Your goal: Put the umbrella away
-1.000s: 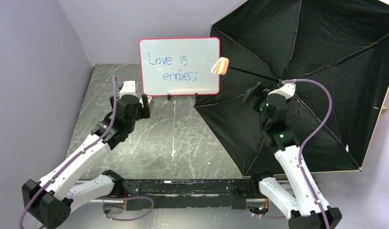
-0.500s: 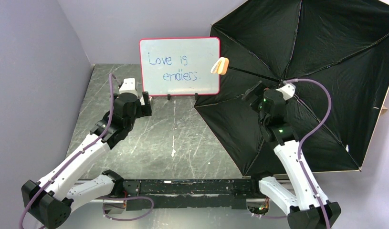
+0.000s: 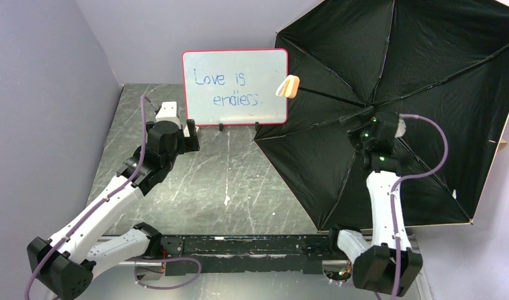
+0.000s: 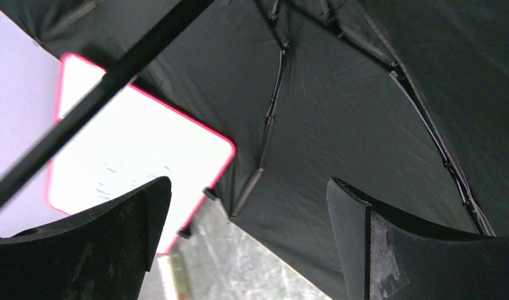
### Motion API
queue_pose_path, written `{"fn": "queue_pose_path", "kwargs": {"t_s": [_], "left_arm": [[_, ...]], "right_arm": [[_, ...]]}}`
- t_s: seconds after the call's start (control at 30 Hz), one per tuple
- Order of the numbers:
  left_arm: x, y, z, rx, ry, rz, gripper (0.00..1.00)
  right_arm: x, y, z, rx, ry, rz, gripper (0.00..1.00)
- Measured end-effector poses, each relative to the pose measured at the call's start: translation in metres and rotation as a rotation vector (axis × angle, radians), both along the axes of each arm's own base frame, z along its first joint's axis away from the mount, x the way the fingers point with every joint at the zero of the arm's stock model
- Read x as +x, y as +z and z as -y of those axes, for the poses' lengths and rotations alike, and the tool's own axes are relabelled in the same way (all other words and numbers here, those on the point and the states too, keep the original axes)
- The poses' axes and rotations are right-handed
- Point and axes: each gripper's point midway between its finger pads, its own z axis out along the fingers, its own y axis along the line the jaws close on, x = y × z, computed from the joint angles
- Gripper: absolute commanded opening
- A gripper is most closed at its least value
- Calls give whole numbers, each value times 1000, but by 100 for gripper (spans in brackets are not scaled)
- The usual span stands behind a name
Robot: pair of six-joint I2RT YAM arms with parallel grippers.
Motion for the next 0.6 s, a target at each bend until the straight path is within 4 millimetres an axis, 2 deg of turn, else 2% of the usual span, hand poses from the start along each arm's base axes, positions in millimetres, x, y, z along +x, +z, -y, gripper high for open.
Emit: {"fn": "queue_pose_path", "kwargs": {"t_s": [0.1,0.17,0.33,0.6], "left_arm": [[0,1,0,-4,-3,3,95],[-1,1,1,-6,-8,2,94],[-1,1,3,-10,-18,0,94],[-3,4,4,-12,-35,7,92]], "right_arm": [[1,-2,21,135,-36,33,98],[5,-1,25,219,-36,61,97],[28,19,9,420,45,168,95],[41,50,11,524,38,271,92]]}}
